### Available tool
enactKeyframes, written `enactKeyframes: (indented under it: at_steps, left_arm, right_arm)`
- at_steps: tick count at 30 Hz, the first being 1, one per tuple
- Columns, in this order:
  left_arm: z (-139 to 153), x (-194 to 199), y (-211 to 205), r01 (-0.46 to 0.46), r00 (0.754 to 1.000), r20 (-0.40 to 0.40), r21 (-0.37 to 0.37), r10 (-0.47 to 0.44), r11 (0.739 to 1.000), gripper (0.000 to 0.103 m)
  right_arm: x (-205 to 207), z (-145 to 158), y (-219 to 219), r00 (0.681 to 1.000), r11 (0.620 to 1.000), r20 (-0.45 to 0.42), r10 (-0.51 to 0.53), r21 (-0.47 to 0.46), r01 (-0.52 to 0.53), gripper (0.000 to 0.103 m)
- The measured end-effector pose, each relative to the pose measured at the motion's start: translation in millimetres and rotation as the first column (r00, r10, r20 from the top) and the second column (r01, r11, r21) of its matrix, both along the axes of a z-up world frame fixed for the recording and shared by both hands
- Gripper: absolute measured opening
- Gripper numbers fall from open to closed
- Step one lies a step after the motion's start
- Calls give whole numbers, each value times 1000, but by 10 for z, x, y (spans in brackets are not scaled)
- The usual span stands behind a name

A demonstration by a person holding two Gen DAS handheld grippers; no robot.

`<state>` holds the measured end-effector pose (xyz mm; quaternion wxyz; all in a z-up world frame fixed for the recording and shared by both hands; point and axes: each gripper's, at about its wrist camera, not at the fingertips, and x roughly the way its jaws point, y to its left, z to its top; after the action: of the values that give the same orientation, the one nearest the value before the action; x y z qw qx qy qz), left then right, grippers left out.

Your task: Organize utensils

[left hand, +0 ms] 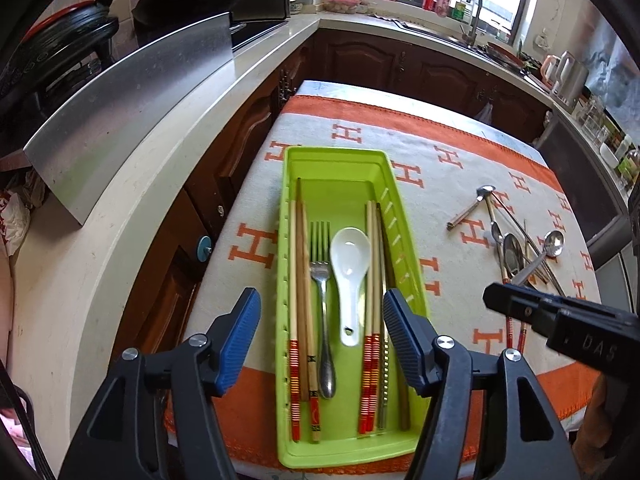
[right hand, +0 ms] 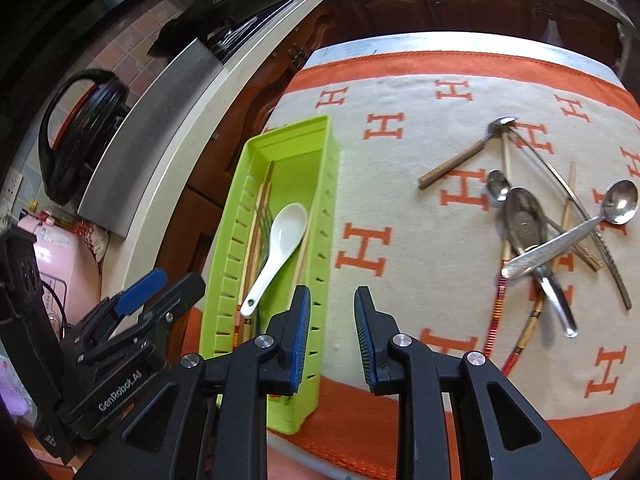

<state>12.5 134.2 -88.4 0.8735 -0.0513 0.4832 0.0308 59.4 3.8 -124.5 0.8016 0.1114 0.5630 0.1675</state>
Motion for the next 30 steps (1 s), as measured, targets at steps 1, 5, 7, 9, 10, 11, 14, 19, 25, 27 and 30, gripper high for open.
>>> enactKeyframes:
  at_steps: [1, 5, 7, 9, 10, 11, 14, 19, 25, 27, 30]
  left_arm:
    - [10, -4, -42, 7, 1000, -1, 0, -7, 1000, 64]
    - [62, -13, -253, 46, 999, -1, 1, -46, 999, 68]
    - [85, -12, -377, 70, 998, 0, -1, -70, 998, 70]
    - [104, -3, -517, 98, 995, 2, 3, -98, 995, 71]
    - [112, 6, -581, 110, 994, 2, 5, -110, 994, 72]
    - [117, 12, -650, 123, 992, 3, 6, -123, 992, 72]
    - [109, 43, -846, 161, 987, -2, 3, -161, 987, 73]
    - [3, 146, -1130, 211, 977, -38, -11, -211, 977, 73]
    - [-134, 347, -1413, 258, 962, -83, -20, -259, 966, 73]
    - [-142, 443, -1489, 272, 959, -83, -4, -272, 962, 73]
    - [-151, 652, -1589, 298, 952, -79, 36, -294, 954, 73]
  right_arm:
    - [-14, 25, -96, 1000, 1000, 11, -14, 2, 14, 24]
    - [-38, 89, -371, 997, 998, 41, -60, 9, 59, 26]
    - [-53, 113, -520, 995, 996, 53, -84, 15, 83, 27]
    - [-67, 129, -687, 992, 994, 65, -111, 19, 110, 27]
    - [-77, 132, -796, 989, 992, 70, -130, 20, 128, 27]
    - [-85, 133, -867, 987, 990, 75, -142, 19, 141, 27]
    - [-116, 117, -1169, 978, 982, 84, -190, 17, 189, 27]
    - [-179, 41, -1657, 957, 961, 90, -275, 14, 275, 27]
    - [-186, -142, -2136, 935, 937, 59, -349, 24, 349, 27]
    - [-169, -197, -2212, 931, 932, 48, -363, 27, 362, 27]
    - [-129, -286, -2314, 925, 925, 26, -378, 38, 377, 27]
